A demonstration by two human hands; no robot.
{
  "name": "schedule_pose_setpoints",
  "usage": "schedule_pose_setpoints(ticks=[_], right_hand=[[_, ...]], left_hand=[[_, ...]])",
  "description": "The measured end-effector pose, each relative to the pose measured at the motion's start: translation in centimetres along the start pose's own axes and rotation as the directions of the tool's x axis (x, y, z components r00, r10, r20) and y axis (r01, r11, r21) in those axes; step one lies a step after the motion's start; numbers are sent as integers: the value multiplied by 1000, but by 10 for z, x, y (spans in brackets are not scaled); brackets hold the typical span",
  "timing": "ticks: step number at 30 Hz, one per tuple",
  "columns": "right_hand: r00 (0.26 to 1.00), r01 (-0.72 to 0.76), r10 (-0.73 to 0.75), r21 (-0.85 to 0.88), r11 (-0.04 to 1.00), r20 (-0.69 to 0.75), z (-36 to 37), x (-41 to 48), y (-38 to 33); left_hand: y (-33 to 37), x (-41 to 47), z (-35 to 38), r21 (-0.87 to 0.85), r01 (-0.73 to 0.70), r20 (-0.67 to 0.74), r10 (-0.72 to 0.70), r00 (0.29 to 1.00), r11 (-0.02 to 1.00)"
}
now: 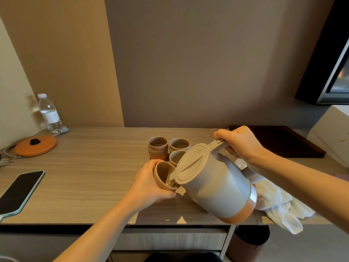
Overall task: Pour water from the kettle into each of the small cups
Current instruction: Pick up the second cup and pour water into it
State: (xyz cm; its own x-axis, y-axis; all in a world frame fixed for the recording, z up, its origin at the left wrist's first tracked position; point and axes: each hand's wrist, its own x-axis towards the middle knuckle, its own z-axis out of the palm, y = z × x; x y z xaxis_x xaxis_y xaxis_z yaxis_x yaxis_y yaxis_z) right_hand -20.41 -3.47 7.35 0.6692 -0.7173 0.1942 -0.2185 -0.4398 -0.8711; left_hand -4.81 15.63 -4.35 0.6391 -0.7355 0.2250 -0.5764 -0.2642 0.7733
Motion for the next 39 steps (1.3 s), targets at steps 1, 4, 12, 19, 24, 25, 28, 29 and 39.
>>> schedule_pose_setpoints(ticks=[1,4,12,19,24,25,28,29,39], right_hand=[[1000,2,-2,-7,1000,3,0,0,0],[1000,8,-8,-29,1000,15,1,-1,0],[1000,20,-20,-48,999,12,1,0,-3],[1000,23,-22,-46,999,12,0,1,-6],[1000,3,-3,-49,999,2,-1,3,-10],[1000,-2,2,-50,999,-1,-1,3,-11],[1000,-7,7,-50,999,-3,-2,4,-14],[1000,-8,8,-47,999,-5,-3,4,-15],[1000,11,-10,-64,998,4,-6,9,-21]], left_hand=[[-1,-1,1,-4,1,3,-1,1000,1000],[-3,-2,3,-16,11,8,-11,1000,1000],[-4,-1,6,-25,30,-3,-30,1000,999],[-5,0,3,-43,24,-10,-25,1000,999],[-5,2,2,-47,24,-16,-25,1000,999],[-5,2,2,-48,25,-16,-25,1000,999],[-2,2,1,-67,28,-18,-29,999,997],[-1,2,1,-70,27,-21,-29,999,997],[6,1,1,-115,35,-25,-38,999,993]])
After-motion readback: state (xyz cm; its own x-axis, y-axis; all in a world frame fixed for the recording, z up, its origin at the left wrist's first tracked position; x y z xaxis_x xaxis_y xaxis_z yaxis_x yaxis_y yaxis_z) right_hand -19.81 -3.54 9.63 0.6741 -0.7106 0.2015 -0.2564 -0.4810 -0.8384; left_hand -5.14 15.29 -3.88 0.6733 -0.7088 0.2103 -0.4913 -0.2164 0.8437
